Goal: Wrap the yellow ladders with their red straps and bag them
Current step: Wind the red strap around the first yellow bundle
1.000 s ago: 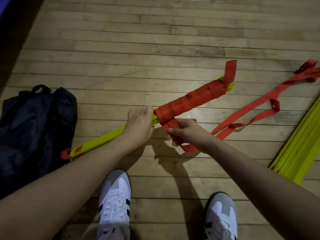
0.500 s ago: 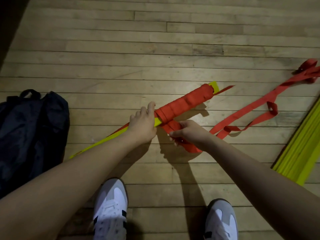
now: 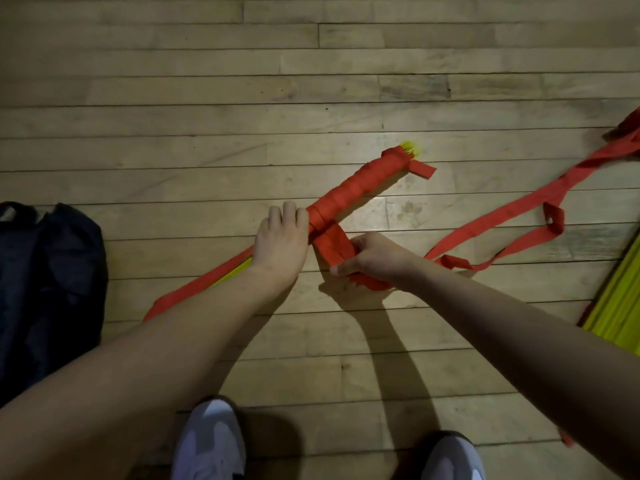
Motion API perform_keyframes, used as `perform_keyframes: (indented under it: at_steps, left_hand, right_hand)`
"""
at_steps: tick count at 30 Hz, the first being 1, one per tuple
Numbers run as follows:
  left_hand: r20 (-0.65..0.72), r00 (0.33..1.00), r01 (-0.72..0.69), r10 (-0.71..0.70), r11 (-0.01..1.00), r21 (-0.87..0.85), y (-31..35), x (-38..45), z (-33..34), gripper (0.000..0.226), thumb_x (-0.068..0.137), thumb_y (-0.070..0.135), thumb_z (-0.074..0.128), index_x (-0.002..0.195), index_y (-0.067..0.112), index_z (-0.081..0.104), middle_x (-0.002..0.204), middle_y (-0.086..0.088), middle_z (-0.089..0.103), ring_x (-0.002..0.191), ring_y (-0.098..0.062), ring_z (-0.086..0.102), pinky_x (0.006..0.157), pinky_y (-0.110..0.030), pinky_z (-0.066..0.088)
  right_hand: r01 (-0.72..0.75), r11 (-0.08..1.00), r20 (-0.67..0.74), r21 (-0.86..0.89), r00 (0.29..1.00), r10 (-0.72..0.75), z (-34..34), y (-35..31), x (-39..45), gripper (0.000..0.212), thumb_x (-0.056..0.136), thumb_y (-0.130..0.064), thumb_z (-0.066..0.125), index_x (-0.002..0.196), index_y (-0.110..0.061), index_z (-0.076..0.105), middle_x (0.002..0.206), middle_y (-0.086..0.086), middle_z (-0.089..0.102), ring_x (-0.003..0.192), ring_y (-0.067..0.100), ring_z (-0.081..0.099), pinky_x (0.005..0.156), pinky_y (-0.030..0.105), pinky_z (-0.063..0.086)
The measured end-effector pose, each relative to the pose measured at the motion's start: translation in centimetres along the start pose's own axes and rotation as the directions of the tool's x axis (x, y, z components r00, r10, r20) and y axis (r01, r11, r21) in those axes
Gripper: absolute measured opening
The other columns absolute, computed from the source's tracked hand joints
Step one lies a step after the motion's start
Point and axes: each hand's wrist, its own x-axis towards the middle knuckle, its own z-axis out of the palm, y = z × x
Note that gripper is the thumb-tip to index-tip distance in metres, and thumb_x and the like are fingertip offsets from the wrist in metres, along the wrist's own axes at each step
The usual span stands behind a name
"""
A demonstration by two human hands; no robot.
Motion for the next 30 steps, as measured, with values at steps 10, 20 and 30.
perform_keyframes:
  at_steps: [10,20,30]
  left_hand:
    - [0.038,0.992,-0.113,0.12,0.984,-0.141,1.2,-3.3,0.7,0.035,0.075,0.019,0.067,0.103,0.003,0.055,0.093,-0.022,0.059,0.081,-0.041,0.06,0.069,-0.045,0.05]
    - [0.121,0.992,0.064,-0.038,0.975,-0.213,1.9,-2.2,-1.5,0.065,0.091,0.02,0.06,0.144,0.006,0.026,0.129,-0.014,0.042,0.119,-0.031,0.042,0.095,-0.037,0.037]
    - [-0.071,0.99,-0.119,0.119,0.993,0.012,1.4,-0.9,-0.4,0.056,0.061,0.013,0.082,0.113,0.003,0.065,0.096,-0.014,0.059,0.081,-0.03,0.059,0.061,-0.032,0.05]
  right_hand:
    - [-0.102,0.991,0.08,0.083,0.992,0.095,1.1,2.2,-1.8,0.016,0.084,0.005,0.065,0.094,-0.003,0.055,0.075,0.014,0.066,0.059,0.023,0.064,0.063,0.036,0.055]
    - [-0.148,0.971,0.181,0.189,0.977,0.114,0.5,3.2,-2.7,0.01,0.085,0.002,0.065,0.093,-0.001,0.06,0.082,0.014,0.07,0.069,0.022,0.067,0.071,0.032,0.057]
    - [-0.129,0.979,0.17,0.159,0.98,0.102,0.5,2.9,-2.5,0.011,0.09,-0.005,0.062,0.097,-0.009,0.054,0.075,0.008,0.063,0.06,0.019,0.059,0.065,0.033,0.053]
